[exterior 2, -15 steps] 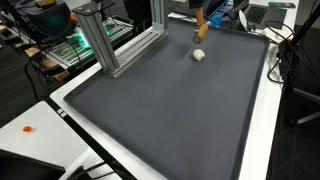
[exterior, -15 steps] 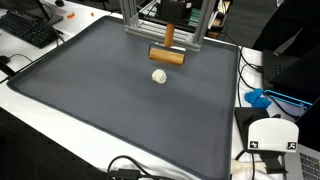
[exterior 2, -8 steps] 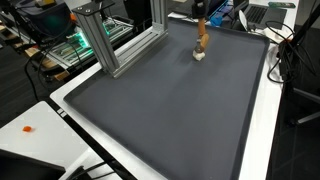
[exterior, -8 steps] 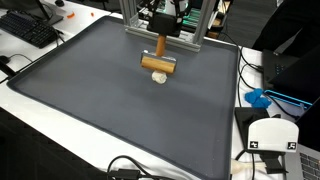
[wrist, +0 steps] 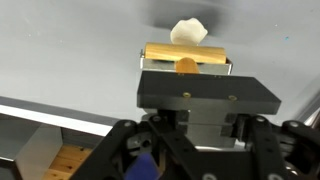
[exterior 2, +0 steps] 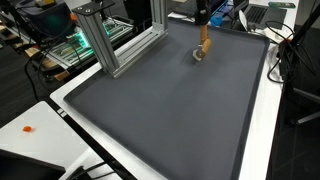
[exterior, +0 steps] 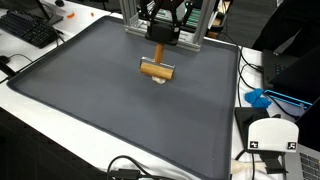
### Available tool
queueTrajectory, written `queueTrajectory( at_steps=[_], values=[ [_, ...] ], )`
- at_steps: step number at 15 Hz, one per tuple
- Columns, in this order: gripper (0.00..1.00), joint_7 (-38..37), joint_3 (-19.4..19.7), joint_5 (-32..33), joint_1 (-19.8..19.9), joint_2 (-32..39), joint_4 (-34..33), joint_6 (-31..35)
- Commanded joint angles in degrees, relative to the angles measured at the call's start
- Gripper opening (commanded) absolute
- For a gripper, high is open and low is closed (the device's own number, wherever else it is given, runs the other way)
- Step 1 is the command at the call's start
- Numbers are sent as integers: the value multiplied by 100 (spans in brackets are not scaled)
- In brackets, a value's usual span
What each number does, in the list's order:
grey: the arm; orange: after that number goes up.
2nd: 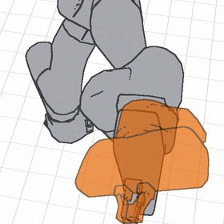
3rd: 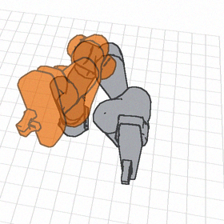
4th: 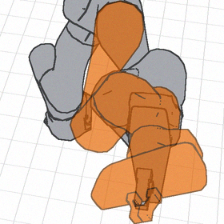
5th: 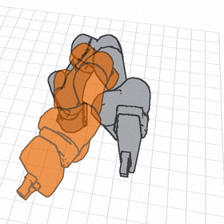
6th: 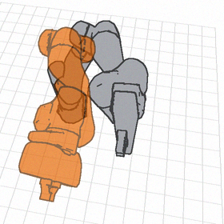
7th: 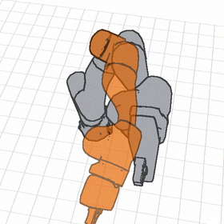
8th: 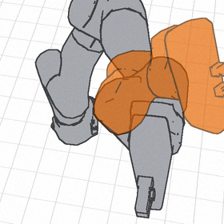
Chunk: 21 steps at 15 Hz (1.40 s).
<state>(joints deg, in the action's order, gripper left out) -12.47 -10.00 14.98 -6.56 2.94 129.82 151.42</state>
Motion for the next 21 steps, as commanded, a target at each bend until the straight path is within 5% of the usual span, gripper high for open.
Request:
queueTrajectory(
  at_steps=[1, 21],
  values=[
    [35, -188, 131, 123, -120, 111, -124, -91],
    [35, -21, 105, -436, -185, 57, -441, -1446]
  ],
)
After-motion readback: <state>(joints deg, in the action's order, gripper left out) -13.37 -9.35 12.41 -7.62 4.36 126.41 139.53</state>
